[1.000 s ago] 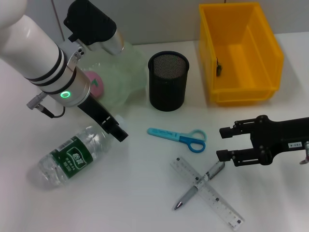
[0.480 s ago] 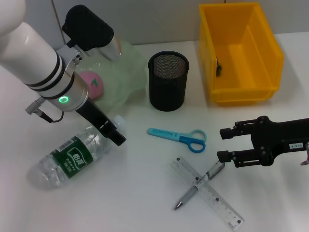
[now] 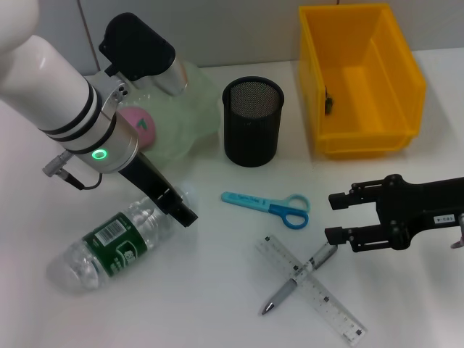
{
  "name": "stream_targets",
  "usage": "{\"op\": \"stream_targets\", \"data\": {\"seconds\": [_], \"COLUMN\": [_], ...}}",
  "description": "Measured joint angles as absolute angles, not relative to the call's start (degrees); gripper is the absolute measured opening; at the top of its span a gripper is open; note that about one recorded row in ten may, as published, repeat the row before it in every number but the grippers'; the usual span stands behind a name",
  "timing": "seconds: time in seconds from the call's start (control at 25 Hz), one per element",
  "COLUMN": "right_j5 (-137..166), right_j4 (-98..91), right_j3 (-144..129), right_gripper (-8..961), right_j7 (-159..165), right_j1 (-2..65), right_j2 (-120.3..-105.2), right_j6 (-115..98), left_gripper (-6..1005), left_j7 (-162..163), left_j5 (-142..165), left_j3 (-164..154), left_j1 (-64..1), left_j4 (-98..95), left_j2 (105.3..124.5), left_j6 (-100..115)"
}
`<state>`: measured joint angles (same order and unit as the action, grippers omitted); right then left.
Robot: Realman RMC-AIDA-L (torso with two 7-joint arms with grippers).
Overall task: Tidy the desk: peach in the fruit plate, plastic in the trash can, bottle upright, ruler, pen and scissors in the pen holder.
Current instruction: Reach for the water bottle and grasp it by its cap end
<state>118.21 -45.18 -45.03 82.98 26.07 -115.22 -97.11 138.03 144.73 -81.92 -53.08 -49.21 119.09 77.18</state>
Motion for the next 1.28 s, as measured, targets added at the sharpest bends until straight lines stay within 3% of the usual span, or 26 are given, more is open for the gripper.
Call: {"op": "stream_targets", "data": {"seconds": [1.28], "right_j5": [118.21], "right_j4": [-44.79], "right_j3": [-44.90], "right_gripper": [665], "right_j7": [83.75], "right_j1": [25.78], "right_j2": [-114.95], "right_j6": [-98.73], "left_gripper": [834], "left_j7": [135.30], "left_j5": [141.58], "left_j3": [-86.41], "left_j1": [-52.72], "left_j4": [-45.32], "left_j2": [119.16], "left_j6": [69.68]}}
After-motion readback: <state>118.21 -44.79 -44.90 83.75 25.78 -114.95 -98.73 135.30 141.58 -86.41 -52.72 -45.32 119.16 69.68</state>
